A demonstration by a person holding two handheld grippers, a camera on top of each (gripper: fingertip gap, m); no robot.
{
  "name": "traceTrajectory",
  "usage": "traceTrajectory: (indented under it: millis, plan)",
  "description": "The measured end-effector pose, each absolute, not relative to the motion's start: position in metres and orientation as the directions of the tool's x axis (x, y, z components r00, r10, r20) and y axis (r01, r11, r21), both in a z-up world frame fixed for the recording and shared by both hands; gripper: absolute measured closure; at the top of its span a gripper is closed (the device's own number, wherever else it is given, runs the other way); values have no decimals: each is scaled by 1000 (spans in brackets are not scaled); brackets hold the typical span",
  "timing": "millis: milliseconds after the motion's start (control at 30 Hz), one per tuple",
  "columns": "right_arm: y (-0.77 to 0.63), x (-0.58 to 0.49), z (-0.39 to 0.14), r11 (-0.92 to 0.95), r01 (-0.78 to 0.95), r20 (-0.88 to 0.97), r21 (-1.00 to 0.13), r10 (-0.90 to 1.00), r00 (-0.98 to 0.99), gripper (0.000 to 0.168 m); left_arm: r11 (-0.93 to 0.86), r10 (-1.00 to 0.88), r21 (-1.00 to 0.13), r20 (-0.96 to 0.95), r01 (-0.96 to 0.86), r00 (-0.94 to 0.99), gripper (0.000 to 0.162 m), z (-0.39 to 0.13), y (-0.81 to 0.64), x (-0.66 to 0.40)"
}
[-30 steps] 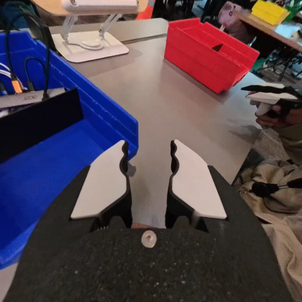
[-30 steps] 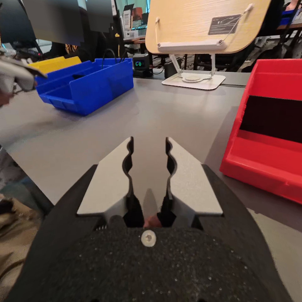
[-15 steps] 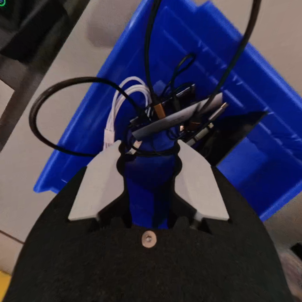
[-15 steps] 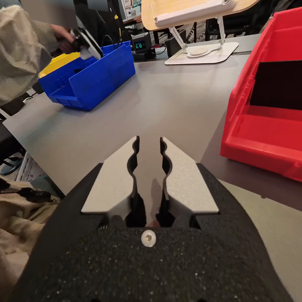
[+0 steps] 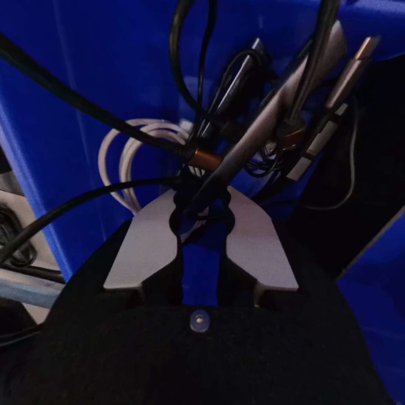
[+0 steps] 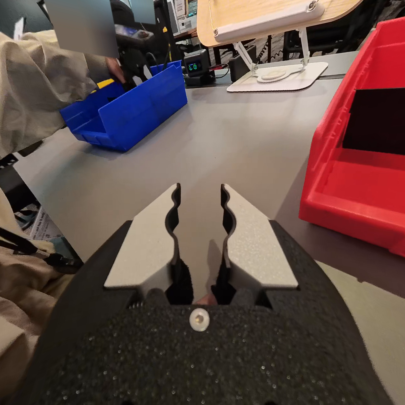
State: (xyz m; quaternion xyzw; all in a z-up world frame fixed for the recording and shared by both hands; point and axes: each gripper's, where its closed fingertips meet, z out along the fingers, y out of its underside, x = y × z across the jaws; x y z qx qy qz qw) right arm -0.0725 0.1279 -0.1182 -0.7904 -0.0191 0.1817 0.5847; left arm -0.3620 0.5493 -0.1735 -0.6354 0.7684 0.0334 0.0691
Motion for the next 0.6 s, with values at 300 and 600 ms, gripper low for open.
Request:
traceTrajectory:
  millis: [300, 600]
  plan:
    - [128, -76, -114, -299, -187, -265, -936, 245, 933, 132, 251, -896, -200, -418, -947, -149, 138, -81, 537, -369]
    - [120, -86, -106, -268, -141, -211, -953, 251, 945, 131, 396, -595, -272, -803, -877, -20, 138, 72, 507, -359]
